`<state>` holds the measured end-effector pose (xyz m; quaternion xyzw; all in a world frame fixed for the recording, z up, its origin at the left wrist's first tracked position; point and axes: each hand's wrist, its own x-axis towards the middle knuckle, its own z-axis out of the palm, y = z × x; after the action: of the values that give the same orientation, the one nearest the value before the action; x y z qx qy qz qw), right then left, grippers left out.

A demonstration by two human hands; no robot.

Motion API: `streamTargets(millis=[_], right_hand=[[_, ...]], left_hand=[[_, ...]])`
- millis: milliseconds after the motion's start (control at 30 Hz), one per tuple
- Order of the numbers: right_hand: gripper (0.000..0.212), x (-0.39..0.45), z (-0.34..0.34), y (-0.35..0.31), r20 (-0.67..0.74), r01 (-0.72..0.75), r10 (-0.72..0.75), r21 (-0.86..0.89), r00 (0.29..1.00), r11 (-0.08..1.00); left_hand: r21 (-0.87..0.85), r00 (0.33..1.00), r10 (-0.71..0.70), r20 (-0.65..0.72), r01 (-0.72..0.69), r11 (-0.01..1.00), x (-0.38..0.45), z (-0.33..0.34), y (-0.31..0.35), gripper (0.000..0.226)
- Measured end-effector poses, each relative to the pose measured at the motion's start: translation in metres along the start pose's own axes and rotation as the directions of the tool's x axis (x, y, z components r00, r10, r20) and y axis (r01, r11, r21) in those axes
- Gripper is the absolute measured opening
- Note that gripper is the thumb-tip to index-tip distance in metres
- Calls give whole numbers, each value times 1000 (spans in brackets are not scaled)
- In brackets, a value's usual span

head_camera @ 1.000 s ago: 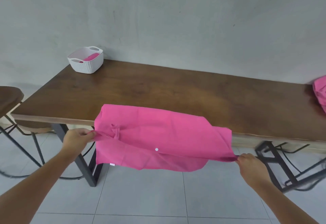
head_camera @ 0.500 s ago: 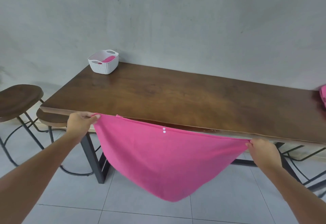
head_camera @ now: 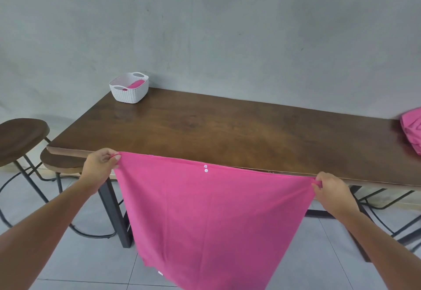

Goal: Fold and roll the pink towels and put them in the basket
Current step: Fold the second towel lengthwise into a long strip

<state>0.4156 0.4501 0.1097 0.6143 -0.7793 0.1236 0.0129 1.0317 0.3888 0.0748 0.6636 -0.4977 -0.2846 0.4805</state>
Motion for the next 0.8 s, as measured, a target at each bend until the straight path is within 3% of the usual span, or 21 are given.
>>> streamTargets(millis=[167,267,367,467,800], right_hand=[[23,-2,-4,6,-20,-16,16,24,1000,1000],[11,-11,-8,3,-42,-14,17,62,999,998],[26,-12,-7,5,-80,-40,44,51,996,998],[8,-8,-4,8,-97,-71,80,95,992,993],[20,31,2,7,-63,-306,362,408,930,860]], left_hand=[[-30,1000,6,16,-6,1000,2,2,0,10],[-45,999,10,33,-8,999,3,3,-5,16],[-22,999,-2,33,3,1000,5,6,-10,16],[-20,1000,-17,14,17,1000,8,13,-13,16],[-28,999,-14,-50,13,1000,38,57,13,16]])
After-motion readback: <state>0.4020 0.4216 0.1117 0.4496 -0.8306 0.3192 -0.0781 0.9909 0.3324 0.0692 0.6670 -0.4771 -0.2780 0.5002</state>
